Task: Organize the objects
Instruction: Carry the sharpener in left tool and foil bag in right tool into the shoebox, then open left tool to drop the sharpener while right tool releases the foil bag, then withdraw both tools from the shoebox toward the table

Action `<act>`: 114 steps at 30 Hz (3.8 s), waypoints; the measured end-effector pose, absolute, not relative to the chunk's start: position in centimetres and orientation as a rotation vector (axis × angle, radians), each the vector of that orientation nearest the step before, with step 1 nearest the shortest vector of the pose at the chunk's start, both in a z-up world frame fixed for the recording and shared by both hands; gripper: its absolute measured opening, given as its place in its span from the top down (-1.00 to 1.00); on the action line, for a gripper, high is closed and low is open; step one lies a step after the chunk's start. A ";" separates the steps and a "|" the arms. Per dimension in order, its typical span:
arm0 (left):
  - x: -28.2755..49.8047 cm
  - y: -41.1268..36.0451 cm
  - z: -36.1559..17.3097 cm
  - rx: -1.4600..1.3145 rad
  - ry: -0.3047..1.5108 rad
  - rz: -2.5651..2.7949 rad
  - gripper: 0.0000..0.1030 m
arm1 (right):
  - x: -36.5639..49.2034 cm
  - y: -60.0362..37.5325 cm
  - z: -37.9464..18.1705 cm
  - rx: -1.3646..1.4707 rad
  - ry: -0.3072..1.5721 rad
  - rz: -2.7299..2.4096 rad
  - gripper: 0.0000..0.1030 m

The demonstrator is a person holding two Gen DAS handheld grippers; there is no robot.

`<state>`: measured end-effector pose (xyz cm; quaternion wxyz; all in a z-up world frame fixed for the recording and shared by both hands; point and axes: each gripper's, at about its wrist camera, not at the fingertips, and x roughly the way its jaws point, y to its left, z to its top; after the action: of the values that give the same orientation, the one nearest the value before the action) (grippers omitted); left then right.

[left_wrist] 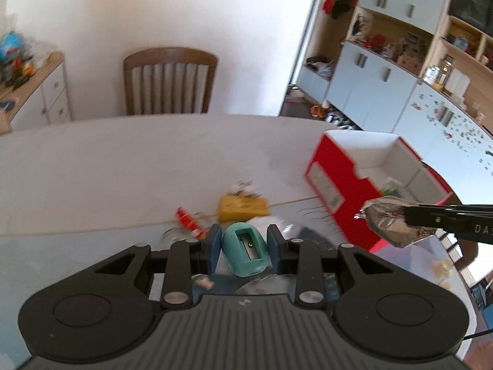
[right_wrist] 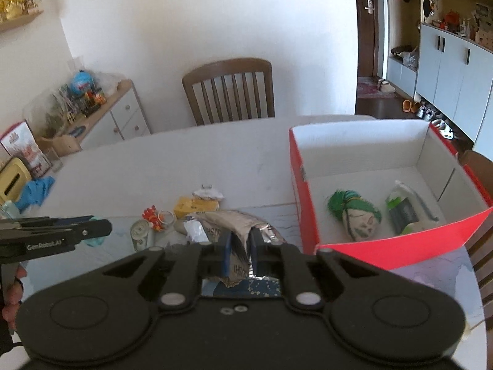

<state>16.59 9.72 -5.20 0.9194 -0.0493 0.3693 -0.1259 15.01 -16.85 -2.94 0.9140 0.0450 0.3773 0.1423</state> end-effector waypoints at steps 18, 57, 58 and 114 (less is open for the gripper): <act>17.6 -4.6 0.2 0.020 0.717 -0.401 0.39 | 15.8 -26.4 0.4 0.116 0.706 0.277 0.78; 30.8 -22.6 -9.9 0.104 0.894 -0.327 0.39 | 29.1 -38.1 -9.1 0.079 0.832 0.222 0.78; 31.0 -22.7 -10.3 0.103 0.900 -0.328 0.39 | 29.1 -38.1 -9.4 0.074 0.838 0.224 0.78; 23.7 -15.3 -3.5 -0.006 0.785 -0.354 -0.14 | 20.9 -35.2 -2.3 0.147 0.757 0.294 -0.20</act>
<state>23.67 -15.29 -3.53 0.9088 -0.0029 0.3803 -0.1717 20.88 -35.16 -2.34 0.9161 0.0715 0.3677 0.1428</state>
